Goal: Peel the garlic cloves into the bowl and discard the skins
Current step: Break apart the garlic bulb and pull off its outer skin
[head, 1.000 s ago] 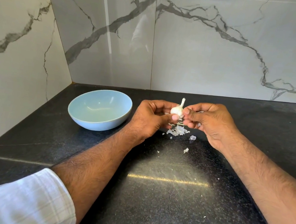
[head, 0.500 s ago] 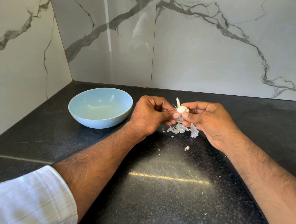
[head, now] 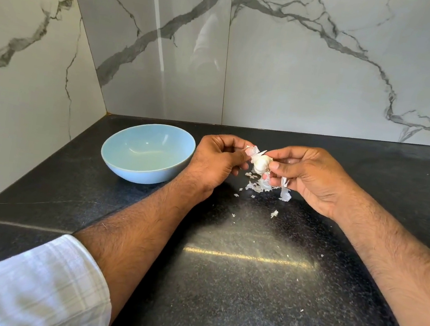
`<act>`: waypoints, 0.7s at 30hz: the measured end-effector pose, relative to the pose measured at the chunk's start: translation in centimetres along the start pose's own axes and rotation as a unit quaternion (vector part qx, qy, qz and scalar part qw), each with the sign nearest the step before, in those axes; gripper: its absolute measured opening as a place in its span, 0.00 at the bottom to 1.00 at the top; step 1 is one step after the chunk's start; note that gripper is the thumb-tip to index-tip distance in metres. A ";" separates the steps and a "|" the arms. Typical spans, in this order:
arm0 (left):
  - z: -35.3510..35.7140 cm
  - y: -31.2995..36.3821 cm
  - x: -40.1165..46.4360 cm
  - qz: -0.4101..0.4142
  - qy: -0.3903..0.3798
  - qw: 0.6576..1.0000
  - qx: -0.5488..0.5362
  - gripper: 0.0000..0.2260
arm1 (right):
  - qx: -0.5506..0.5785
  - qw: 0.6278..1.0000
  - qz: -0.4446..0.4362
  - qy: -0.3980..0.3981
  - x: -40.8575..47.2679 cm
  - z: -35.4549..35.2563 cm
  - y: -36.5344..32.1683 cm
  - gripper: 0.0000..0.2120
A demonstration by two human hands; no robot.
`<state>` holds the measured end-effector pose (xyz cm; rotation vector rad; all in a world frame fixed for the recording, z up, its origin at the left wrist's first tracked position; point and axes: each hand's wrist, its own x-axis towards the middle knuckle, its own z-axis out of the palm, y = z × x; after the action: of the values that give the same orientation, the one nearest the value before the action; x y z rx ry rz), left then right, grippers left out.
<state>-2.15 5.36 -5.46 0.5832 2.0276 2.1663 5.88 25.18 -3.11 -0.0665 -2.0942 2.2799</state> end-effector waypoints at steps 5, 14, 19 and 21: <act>0.4 0.2 -0.4 -0.002 0.012 1.000 -0.006 0.03 | 0.011 1.000 0.016 -0.021 -0.3 0.2 -0.1 0.17; 0.5 0.6 -0.8 -0.037 0.010 0.998 -0.041 0.12 | -0.010 0.997 -0.049 0.056 -0.2 1.2 0.3 0.13; 0.8 1.0 -1.3 -0.056 -0.070 0.994 -0.063 0.11 | -0.067 0.986 -0.101 0.116 -0.1 0.9 0.2 0.08; 0.8 1.0 -1.5 -0.054 -0.088 0.993 -0.064 0.14 | -0.110 0.981 -0.110 0.113 0.0 0.9 0.1 0.07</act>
<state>-0.31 5.49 -4.72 0.6087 1.7730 2.0831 5.83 24.27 -3.18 -0.0930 -2.1067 1.8198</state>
